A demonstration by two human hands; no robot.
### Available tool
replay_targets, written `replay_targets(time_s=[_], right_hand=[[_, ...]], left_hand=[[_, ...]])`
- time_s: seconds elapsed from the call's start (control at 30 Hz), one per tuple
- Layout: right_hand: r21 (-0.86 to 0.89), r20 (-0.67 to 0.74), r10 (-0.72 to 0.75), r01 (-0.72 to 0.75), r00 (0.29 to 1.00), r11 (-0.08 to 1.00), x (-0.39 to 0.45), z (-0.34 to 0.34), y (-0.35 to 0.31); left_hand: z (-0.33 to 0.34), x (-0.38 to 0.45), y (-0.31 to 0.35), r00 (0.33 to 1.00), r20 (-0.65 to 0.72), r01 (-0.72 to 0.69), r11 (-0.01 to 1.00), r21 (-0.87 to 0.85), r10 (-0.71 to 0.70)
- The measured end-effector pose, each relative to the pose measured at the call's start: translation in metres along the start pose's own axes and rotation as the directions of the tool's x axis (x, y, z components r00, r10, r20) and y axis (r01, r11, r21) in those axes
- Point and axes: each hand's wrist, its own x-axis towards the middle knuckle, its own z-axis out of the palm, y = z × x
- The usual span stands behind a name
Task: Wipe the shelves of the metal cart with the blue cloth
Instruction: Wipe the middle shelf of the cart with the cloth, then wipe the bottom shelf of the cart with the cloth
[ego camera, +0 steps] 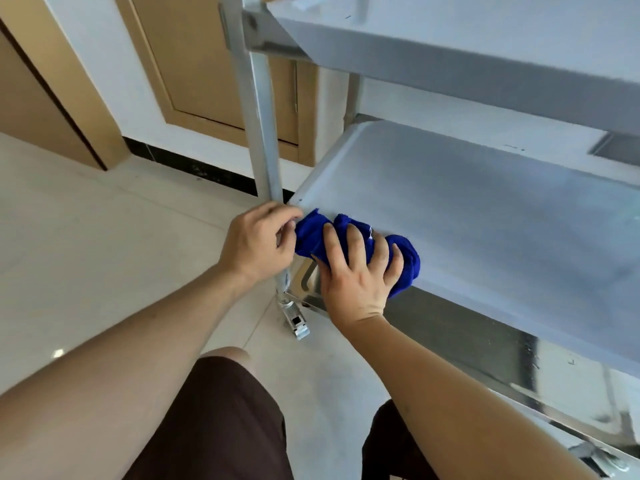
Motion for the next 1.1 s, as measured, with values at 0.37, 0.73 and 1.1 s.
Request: replay_targets(time_s=[0.37,0.73,1.1], right_hand=[[0.25,-0.145,-0.334,0.361,0.931,0.899,-0.015,0.014,0.009],[0.353,0.038,-0.373,0.336,0.927,0.873,-0.08,0.038,0.047],[0.076,0.787,-0.062,0.003,0.614,0.997,-0.113,0.122,0.029]], left_hand=[[0.04,-0.096,-0.049,0.967,0.123,0.22,0.975,0.028,-0.222],[0.114,-0.144,-0.051,0.93,0.303,0.245,0.966,-0.086,-0.209],[0.162,-0.138,-0.069,0.953,0.264,0.175,0.982,-0.074,-0.15]])
